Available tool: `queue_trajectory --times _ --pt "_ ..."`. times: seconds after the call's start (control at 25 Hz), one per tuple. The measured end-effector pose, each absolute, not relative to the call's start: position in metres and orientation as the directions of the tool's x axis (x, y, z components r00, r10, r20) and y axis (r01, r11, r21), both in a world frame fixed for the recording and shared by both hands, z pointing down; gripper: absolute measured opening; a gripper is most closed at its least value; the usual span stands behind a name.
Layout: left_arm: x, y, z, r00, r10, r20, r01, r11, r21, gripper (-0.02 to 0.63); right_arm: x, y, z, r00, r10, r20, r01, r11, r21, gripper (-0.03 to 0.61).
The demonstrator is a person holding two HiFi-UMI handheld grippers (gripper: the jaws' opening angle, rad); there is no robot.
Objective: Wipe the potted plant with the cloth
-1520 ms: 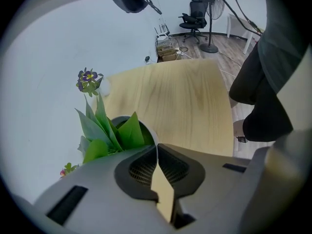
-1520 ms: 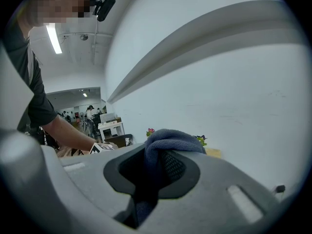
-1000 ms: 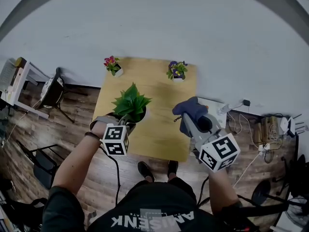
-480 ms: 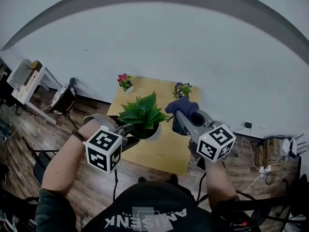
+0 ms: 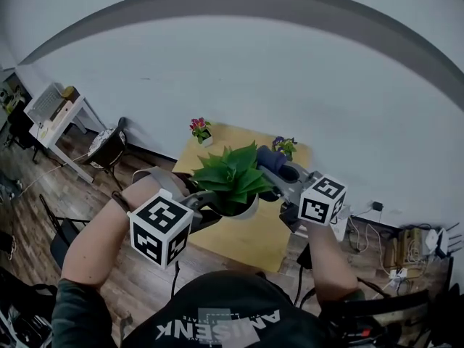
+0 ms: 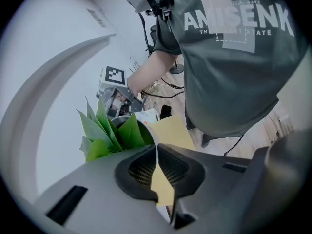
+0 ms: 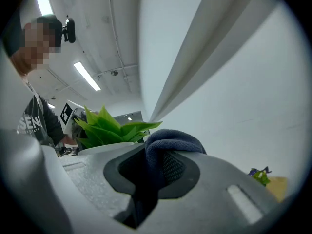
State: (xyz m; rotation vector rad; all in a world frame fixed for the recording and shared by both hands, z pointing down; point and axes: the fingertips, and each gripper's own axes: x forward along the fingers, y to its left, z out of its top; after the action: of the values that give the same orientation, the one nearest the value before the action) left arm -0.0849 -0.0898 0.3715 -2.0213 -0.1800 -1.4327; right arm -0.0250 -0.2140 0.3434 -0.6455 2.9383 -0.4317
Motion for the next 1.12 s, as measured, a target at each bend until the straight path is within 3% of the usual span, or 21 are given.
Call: queue_trajectory --times 0.32,0.68,1.12 --pt "-0.079 -0.08 0.363 0.387 -0.235 0.891 0.468 -0.783 -0.41 0.012 -0.047 -0.208 0.33 -0.969 -0.211 -0.13 -0.156 0.928 -0.338 0.051" --pt "-0.086 -0.092 0.376 0.37 -0.221 0.902 0.42 -0.826 -0.375 0.012 -0.046 -0.205 0.339 -0.963 -0.08 -0.257 0.051 0.883 -0.467 0.051" --pt "-0.09 -0.096 0.382 0.369 -0.19 0.91 0.432 -0.832 -0.349 0.012 -0.033 -0.194 0.346 -0.955 -0.134 -0.266 0.01 0.879 -0.478 0.051"
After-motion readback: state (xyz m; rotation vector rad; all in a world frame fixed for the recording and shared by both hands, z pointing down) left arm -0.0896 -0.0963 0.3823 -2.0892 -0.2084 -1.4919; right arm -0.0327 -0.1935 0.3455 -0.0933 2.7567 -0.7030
